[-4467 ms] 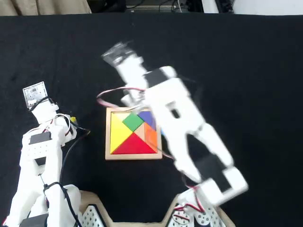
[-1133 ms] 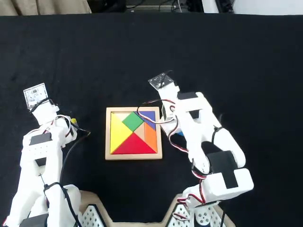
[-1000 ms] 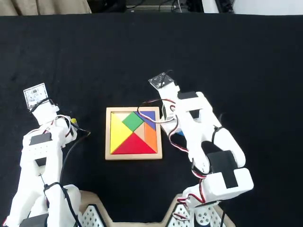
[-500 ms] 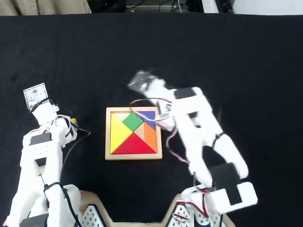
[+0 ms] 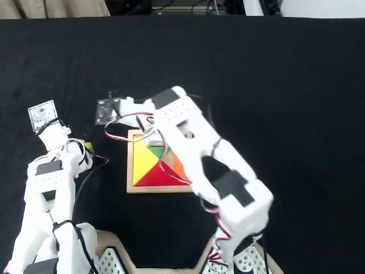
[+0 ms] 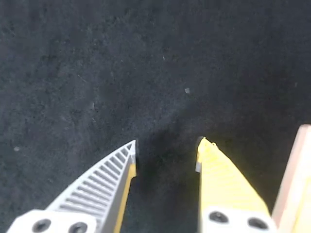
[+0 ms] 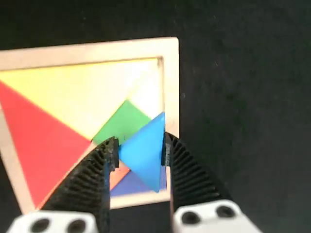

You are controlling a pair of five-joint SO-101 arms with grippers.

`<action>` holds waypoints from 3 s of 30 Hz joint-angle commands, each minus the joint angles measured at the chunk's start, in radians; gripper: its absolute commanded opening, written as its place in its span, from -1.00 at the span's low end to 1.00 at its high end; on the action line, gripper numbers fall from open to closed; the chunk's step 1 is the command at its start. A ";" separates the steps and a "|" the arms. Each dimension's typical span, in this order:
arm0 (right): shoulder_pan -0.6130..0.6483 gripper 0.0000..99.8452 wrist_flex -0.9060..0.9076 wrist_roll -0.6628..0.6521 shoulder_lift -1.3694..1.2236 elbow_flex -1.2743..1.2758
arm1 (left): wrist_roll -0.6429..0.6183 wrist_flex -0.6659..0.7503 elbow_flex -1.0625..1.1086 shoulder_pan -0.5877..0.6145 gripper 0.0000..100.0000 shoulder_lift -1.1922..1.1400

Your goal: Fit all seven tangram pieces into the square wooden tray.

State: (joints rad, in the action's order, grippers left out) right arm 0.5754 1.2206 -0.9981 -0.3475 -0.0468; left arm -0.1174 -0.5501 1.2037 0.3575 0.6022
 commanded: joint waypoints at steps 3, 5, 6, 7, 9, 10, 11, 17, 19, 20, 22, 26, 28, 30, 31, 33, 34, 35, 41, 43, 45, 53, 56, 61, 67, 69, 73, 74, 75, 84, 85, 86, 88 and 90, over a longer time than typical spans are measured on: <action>0.032 -0.96 0.069 -0.048 -0.108 -0.209 | -0.009 0.081 0.024 0.054 -0.59 0.029; 0.035 -0.96 0.091 -0.071 -0.137 -0.239 | -0.009 0.078 0.022 0.054 -0.59 0.029; 0.035 -0.96 0.092 -0.069 -0.148 -0.249 | -0.009 0.078 0.022 0.054 -0.59 0.029; 0.040 -0.96 0.092 -0.068 -0.156 -0.259 | -0.009 0.078 0.022 0.054 -0.59 0.029; 0.043 -0.96 0.092 -0.068 -0.165 -0.263 | -0.009 0.078 0.021 0.054 -0.59 0.029; 0.044 -0.96 0.092 -0.068 -0.168 -0.257 | -0.009 0.078 0.021 0.054 -0.59 0.029; 0.052 -0.96 0.092 -0.068 -0.173 -0.257 | -0.009 0.078 0.021 0.054 -0.59 0.029; 0.078 -0.93 0.034 0.031 -0.196 -0.272 | -0.009 0.078 0.022 0.054 -0.59 0.029; 0.078 -0.83 0.018 0.054 -0.197 -0.268 | -0.009 0.078 0.022 0.054 -0.59 0.029; 0.078 -0.78 0.018 0.058 -0.197 -0.265 | -0.009 0.078 0.022 0.054 -0.59 0.029; 0.077 -0.72 0.018 0.055 -0.197 -0.262 | -0.009 0.078 0.022 0.054 -0.59 0.029; 0.077 -0.75 0.026 0.052 -0.197 -0.262 | -0.009 0.078 0.022 0.054 -0.59 0.029; 0.077 -0.75 0.028 0.052 -0.197 -0.260 | -0.009 0.078 0.022 0.054 -0.59 0.029; 0.077 -0.75 0.029 0.052 -0.197 -0.260 | -0.009 0.078 0.022 0.054 -0.59 0.029; 0.077 -0.75 0.038 0.052 -0.197 -0.260 | -0.009 0.078 0.022 0.054 -0.59 0.029; 0.077 -0.75 0.063 0.052 -0.199 -0.260 | -0.009 0.078 0.022 0.054 -0.59 0.029; 0.077 -0.74 0.068 0.052 -0.199 -0.260 | -0.009 0.078 0.022 0.054 -0.59 0.029; 0.077 -0.74 0.069 0.052 -0.199 -0.260 | -0.009 0.078 0.022 0.054 -0.59 0.029; 0.077 -0.74 0.084 0.052 -0.199 -0.249 | -0.009 0.078 0.022 0.054 -0.59 0.029; 0.075 -0.69 0.084 0.052 -0.199 -0.249 | -0.009 0.078 0.022 0.054 -0.59 0.029; 0.068 -0.62 0.084 0.052 -0.199 -0.248 | -0.009 0.078 0.022 0.054 -0.59 0.029; 0.061 -0.58 0.084 0.052 -0.197 -0.240 | -0.008 0.078 0.022 0.054 -0.59 0.029; 0.057 -0.62 0.080 0.052 -0.191 -0.245 | -0.008 0.078 0.022 0.054 -0.59 0.029; -0.008 -0.98 0.095 0.074 -0.157 -0.306 | -0.006 0.078 0.022 0.054 -0.59 0.029; -0.052 -0.98 0.028 0.192 -0.185 -0.269 | -0.006 0.078 0.022 0.050 -0.59 0.029; -0.029 -0.98 0.003 0.192 -0.220 -0.248 | -0.005 0.078 0.022 0.050 -0.59 0.029; -0.009 -0.98 0.003 0.196 -0.257 -0.266 | -0.005 0.078 0.022 0.053 -0.59 0.029; -0.015 -0.98 0.028 0.199 -0.242 -0.291 | -0.005 0.078 0.022 0.053 -0.59 0.029; -0.035 -0.98 0.068 0.199 -0.217 -0.321 | -0.005 0.078 0.022 0.053 -0.59 0.029; -0.296 -0.98 0.376 0.390 0.188 -0.593 | -0.009 0.078 0.018 0.047 -0.59 0.029; -0.319 -0.98 0.387 0.423 0.216 -0.584 | -0.009 0.078 0.016 0.047 -0.59 0.029; -0.344 -0.98 0.396 0.456 0.237 -0.568 | -0.011 0.078 0.015 0.045 -0.59 0.029; -0.399 -0.98 0.405 0.511 0.278 -0.538 | -0.012 0.080 -0.010 0.024 -0.59 0.031; -0.465 -0.98 0.414 0.568 0.323 -0.526 | -0.011 0.072 -0.047 -0.016 -0.59 0.031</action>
State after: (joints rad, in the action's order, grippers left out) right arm 0.2025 1.6195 -0.5071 -0.1266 -0.5654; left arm -0.1174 -0.4887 1.2344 0.3989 0.6084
